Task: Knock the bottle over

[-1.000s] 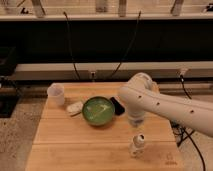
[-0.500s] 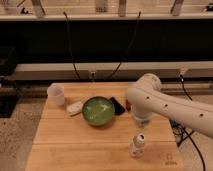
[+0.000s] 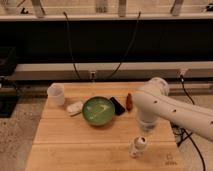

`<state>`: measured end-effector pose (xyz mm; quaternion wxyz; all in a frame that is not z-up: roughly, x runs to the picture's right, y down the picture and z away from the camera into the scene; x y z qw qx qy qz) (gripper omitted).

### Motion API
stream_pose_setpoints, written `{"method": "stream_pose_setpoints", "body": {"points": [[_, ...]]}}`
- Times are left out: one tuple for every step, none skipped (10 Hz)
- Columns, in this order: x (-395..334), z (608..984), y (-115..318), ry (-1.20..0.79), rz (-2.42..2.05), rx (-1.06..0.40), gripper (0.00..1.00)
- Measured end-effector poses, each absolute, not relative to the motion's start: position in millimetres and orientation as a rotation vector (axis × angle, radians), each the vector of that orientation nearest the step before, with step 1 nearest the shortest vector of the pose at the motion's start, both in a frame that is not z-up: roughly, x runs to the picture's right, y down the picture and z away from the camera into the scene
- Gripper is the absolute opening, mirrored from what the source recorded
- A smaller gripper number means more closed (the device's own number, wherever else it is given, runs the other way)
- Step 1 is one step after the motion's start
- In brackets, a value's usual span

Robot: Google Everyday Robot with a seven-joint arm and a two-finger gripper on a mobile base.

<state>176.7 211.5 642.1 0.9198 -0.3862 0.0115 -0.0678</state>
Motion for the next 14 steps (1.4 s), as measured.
{"method": "stream_pose_setpoints", "body": {"points": [[175.1,638.3,214.8,0.016,-0.141,-0.797,0.02],[173.9,633.7,219.6,0.008,-0.142,-0.804,0.02],[171.1,626.0,227.7,-0.005,-0.145,-0.815,0.02],[169.2,620.8,232.9,-0.015,-0.146,-0.822,0.02],[167.5,616.9,238.0,-0.023,-0.146,-0.83,0.02],[164.0,610.6,246.3,-0.036,-0.148,-0.844,0.02],[161.6,605.2,254.5,-0.046,-0.149,-0.859,0.02],[159.5,599.5,262.4,-0.055,-0.15,-0.873,0.02],[157.7,594.4,270.1,-0.068,-0.148,-0.889,0.02],[155.9,591.6,274.0,-0.077,-0.151,-0.899,0.02],[153.6,586.8,277.8,-0.095,-0.156,-0.908,0.02],[152.3,582.6,279.9,-0.112,-0.159,-0.914,0.02],[151.8,579.1,280.8,-0.133,-0.16,-0.916,0.02],[151.5,577.9,282.4,-0.133,-0.158,-0.915,0.02]]}}
